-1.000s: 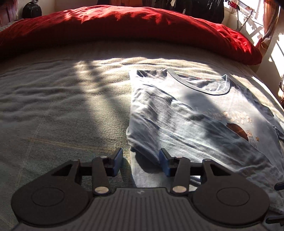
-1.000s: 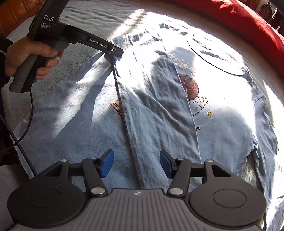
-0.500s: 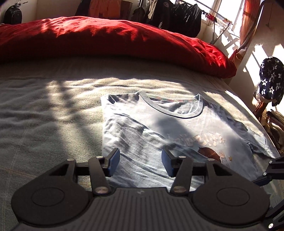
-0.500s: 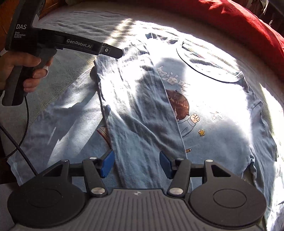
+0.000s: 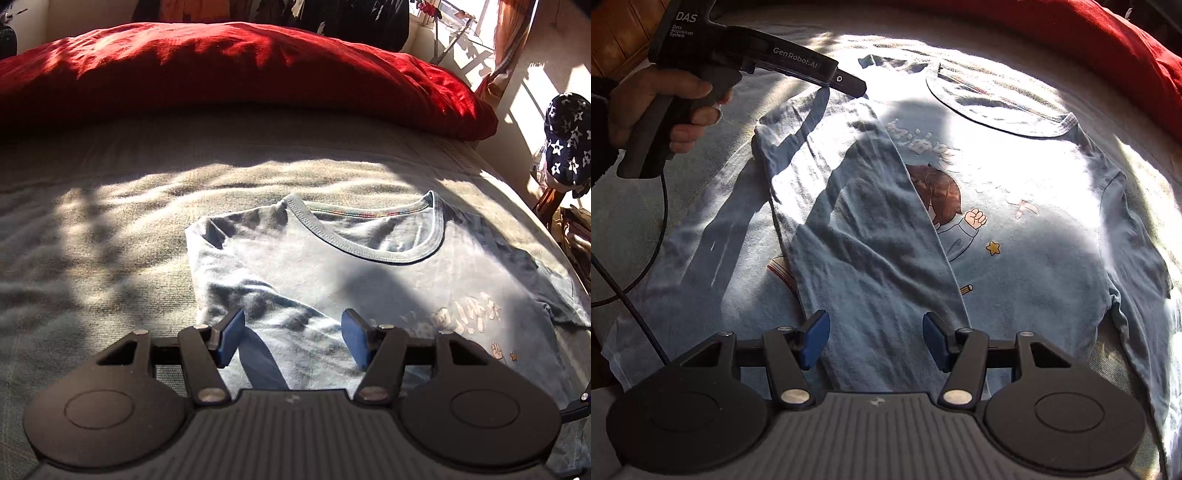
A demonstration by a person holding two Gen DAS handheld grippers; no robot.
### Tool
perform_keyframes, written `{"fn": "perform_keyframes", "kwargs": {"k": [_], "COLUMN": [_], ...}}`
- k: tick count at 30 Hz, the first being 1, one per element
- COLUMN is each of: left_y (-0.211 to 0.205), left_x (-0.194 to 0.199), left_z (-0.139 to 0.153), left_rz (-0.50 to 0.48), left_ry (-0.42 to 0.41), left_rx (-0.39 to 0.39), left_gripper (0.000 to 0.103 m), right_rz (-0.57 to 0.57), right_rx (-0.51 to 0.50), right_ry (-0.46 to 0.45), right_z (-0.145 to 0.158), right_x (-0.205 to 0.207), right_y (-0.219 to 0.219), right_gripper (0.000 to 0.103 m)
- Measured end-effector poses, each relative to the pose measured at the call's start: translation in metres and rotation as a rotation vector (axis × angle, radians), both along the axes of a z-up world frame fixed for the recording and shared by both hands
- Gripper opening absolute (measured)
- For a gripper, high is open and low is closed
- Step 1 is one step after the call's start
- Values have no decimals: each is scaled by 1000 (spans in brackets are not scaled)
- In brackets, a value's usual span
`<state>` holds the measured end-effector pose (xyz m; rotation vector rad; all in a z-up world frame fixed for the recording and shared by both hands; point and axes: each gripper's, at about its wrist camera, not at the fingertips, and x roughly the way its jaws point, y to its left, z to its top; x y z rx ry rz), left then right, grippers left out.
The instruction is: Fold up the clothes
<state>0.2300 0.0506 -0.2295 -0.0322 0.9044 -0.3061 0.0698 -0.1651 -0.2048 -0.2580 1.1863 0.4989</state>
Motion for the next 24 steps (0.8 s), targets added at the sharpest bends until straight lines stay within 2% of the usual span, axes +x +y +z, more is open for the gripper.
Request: {"fn": "perform_keyframes", "kwargs": {"k": [1,3,5,8,10,13,14,17,21,23,24], "left_y": [3,11,16,16,10,-2,-3,-13,-22,-28,-31], "left_x": [6,16,20,17,18,28,28,22,-9,-25,-33], "left_z": [-6,-5,6,20,15,-10,-12,0,22,28,29], "left_rz": [19,32,47,8,-39,-57,-55,-59,-95,-115,-124], "left_ry": [-4,-8,-16,-49,-30,26,14,-3,-14,-6,2], "left_rx": [16,-8,-14,-16,-19,68,70,97,68,56,50], "left_gripper": [56,58,57,60,63,63,63,61,62,62,62], "right_rz": [-12,-37,-64,-116,-146,-169,-176,-182,-236,-221,-176], "right_rx": [-1,-4,-6,5,20,34,38,39,47,32,7], "right_ry": [2,7,14,38,50,52,52,44,52,53,38], "right_z": [0,-1,-3,-6,-7,-7,-7,-5,-3,-2,-1], "right_x": [-1,-2,-4,-8,-10,-14,-15,-21,-34,-43,-50], "right_y": [-3,-11,-19,-31,-36,-38,-38,-41,-56,-60,-58], "right_gripper": [61,61,61,61,61,61,61,61,61,61,60]}}
